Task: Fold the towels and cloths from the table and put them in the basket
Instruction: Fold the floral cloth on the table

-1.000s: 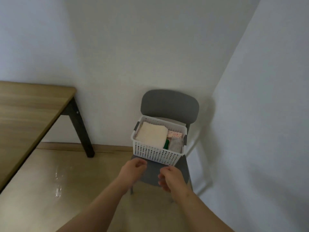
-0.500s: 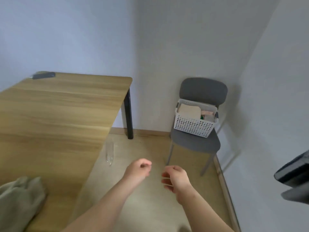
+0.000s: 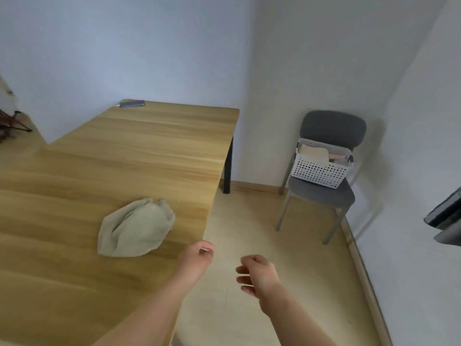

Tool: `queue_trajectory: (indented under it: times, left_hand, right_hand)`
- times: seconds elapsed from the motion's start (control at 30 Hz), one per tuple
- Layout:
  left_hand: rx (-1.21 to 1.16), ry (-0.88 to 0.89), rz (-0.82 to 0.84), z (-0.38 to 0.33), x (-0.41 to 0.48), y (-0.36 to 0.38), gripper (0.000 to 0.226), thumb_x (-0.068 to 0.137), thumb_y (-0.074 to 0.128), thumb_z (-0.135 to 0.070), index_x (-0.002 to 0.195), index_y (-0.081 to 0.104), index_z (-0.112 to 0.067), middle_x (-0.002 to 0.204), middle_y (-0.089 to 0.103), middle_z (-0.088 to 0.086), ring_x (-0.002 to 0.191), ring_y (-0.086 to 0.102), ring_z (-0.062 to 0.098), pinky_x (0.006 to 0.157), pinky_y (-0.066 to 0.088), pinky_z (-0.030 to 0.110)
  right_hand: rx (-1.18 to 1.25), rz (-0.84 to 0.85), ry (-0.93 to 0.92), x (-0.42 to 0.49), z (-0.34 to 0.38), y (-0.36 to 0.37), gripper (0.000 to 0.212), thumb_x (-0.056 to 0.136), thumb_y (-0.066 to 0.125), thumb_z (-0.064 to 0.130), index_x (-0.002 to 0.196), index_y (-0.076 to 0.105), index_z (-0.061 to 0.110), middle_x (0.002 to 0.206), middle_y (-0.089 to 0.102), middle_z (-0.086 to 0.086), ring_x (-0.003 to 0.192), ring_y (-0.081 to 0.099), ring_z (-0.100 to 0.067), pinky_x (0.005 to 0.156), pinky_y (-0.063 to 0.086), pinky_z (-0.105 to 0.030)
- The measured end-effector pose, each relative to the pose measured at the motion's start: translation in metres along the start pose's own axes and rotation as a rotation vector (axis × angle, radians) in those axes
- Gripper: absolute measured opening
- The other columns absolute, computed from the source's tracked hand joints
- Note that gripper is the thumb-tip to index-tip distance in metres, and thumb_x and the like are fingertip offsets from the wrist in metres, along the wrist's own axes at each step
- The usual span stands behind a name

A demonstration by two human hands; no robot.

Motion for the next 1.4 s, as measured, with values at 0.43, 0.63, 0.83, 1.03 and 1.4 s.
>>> queue_trajectory:
  times: [0.43,0.63,0.83,1.03,1.4]
  left_hand:
    - [0.186,0.101,-0.042,0.063,0.023,-0.131,0.014,0.092,0.053,-0.014,0.089,0.059,-0.027,0.100,0.063,-0.004,0.093,0.057,0.014,0.078,0.044,0.024]
    - [0.381,0.109,-0.187,0.087,0.106,-0.226,0.021,0.091,0.051,-0.013,0.103,0.064,-0.024,0.111,0.063,0.001,0.098,0.059,0.021,0.071,0.038,0.024]
    - [0.466,0.191,0.220,0.120,0.162,-0.253,0.046,0.093,0.042,-0.004,0.126,0.047,-0.036,0.134,0.048,-0.002,0.107,0.053,0.014,0.075,0.043,0.020]
    - [0.709,0.359,0.276,0.125,0.162,-0.263,0.026,0.089,0.054,-0.015,0.091,0.053,-0.041,0.104,0.061,-0.011,0.093,0.058,0.009,0.073,0.046,0.021]
    - [0.314,0.453,0.266,0.057,0.165,-0.294,0.009,0.077,0.062,-0.021,0.070,0.057,-0.023,0.080,0.065,-0.005,0.063,0.050,0.008,0.059,0.037,0.023]
  right_hand:
    - [-0.053,-0.112,-0.001,-0.028,-0.032,0.106,0.010,0.091,0.045,0.012,0.087,0.054,0.013,0.078,0.057,-0.001,0.062,0.052,-0.014,0.055,0.039,-0.022]
    - [-0.112,-0.186,-0.017,0.028,0.017,0.205,0.011,0.092,0.046,0.016,0.093,0.057,0.014,0.080,0.059,-0.001,0.065,0.053,-0.014,0.057,0.042,-0.023]
    - [-0.146,-0.134,0.010,0.056,0.022,0.293,0.023,0.088,0.045,0.009,0.106,0.052,0.020,0.091,0.059,-0.002,0.072,0.054,-0.013,0.058,0.044,-0.020]
    - [-0.327,-0.192,-0.006,0.067,0.012,0.326,0.031,0.083,0.058,0.011,0.109,0.046,0.023,0.108,0.056,0.002,0.094,0.053,-0.009,0.076,0.045,-0.016]
    - [-0.481,-0.355,-0.228,0.065,0.069,0.349,0.016,0.086,0.048,0.013,0.079,0.057,0.024,0.074,0.056,0.006,0.069,0.048,-0.011,0.063,0.039,-0.026]
Point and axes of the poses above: each hand's wrist, its own x-axis towards the middle knuckle, its own y-axis out of the palm, z = x × y, the point moved 4 cm from there along x, towards the middle knuckle
